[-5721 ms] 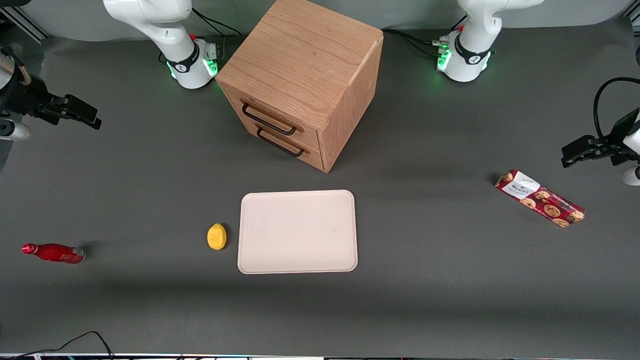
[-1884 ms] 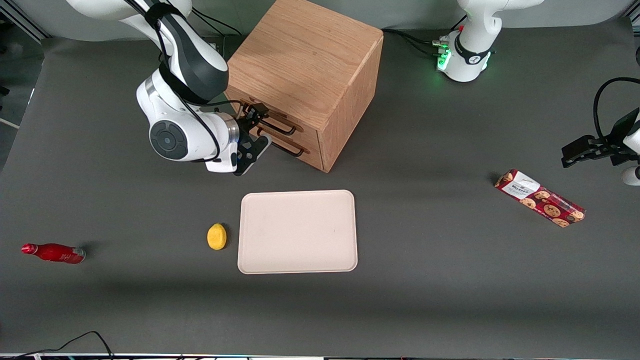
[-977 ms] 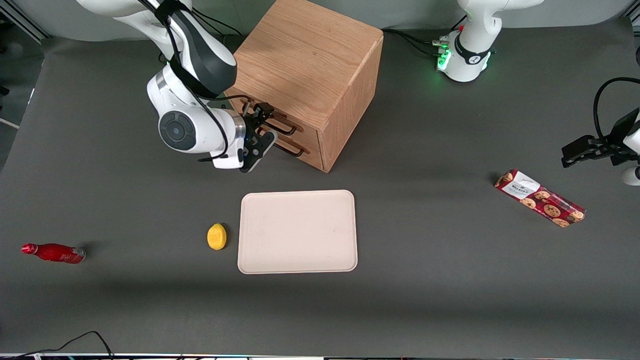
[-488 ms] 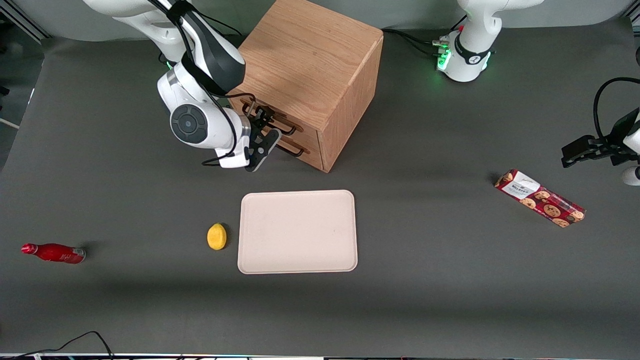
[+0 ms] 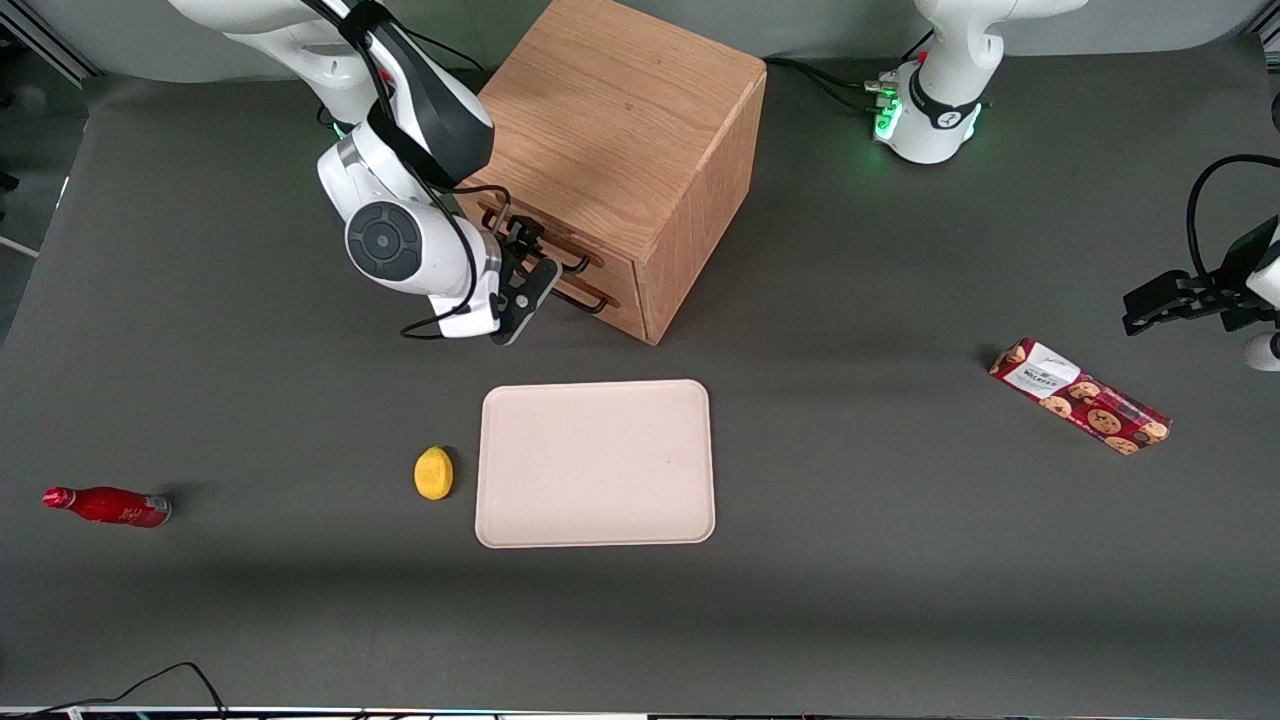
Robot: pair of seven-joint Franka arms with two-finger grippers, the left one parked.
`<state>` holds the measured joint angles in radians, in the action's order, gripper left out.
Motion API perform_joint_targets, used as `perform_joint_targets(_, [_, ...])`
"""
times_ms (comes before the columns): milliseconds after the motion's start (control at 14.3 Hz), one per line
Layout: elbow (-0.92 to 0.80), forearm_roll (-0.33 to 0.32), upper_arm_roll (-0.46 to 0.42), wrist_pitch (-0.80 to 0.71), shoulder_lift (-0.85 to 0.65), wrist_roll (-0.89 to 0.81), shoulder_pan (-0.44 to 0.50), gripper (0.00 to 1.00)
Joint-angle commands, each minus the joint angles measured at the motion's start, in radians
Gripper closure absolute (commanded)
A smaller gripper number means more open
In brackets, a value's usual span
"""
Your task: Open upper drawer
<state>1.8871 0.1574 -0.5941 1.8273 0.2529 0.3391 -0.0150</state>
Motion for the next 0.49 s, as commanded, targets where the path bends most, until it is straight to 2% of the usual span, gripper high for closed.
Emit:
perform_joint_targets(0, [-0.042, -0.042, 0.013, 0.004, 0.022, 0.031, -0.014, 0.00])
perform_joint_targets(140, [-0.062, -0.071, 0.017, 0.004, 0.034, 0.031, -0.016, 0.00])
perform_joint_targets(419, [-0.123, -0.085, 0.062, -0.002, 0.052, 0.041, -0.016, 0.00])
